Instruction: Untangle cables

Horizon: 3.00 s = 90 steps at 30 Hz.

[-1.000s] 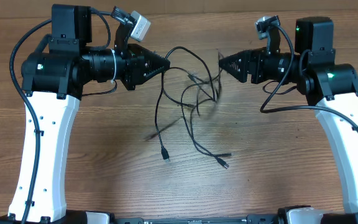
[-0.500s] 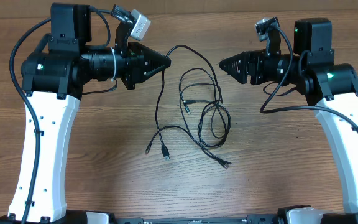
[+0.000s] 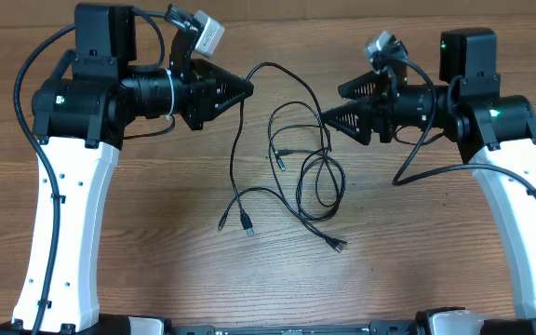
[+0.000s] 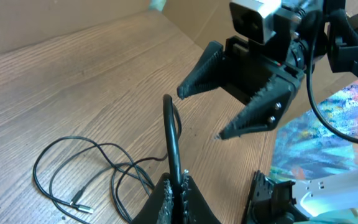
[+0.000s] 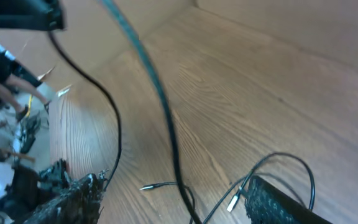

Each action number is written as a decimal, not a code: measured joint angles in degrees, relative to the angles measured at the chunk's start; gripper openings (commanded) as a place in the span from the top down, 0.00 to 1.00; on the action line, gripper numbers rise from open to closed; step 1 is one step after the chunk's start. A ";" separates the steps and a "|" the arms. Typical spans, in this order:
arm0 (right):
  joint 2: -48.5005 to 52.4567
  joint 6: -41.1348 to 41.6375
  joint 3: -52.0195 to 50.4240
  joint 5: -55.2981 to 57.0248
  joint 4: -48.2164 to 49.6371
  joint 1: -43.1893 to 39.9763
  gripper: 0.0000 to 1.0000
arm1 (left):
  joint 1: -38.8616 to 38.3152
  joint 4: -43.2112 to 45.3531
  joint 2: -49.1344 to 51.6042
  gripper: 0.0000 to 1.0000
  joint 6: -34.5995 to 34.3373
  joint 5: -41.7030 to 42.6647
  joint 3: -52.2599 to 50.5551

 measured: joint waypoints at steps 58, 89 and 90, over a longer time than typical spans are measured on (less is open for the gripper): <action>-22.01 21.07 3.04 24.87 38.53 1.01 0.96 | -0.15 -8.22 0.00 0.00 -1.44 -16.46 0.00; -5.46 17.99 3.04 51.82 38.91 -6.27 0.96 | -3.10 -8.24 0.00 0.00 -1.49 -29.53 0.00; -4.13 18.03 3.04 52.22 38.91 -7.10 0.96 | -3.10 -8.24 0.00 0.00 -1.49 -30.36 0.00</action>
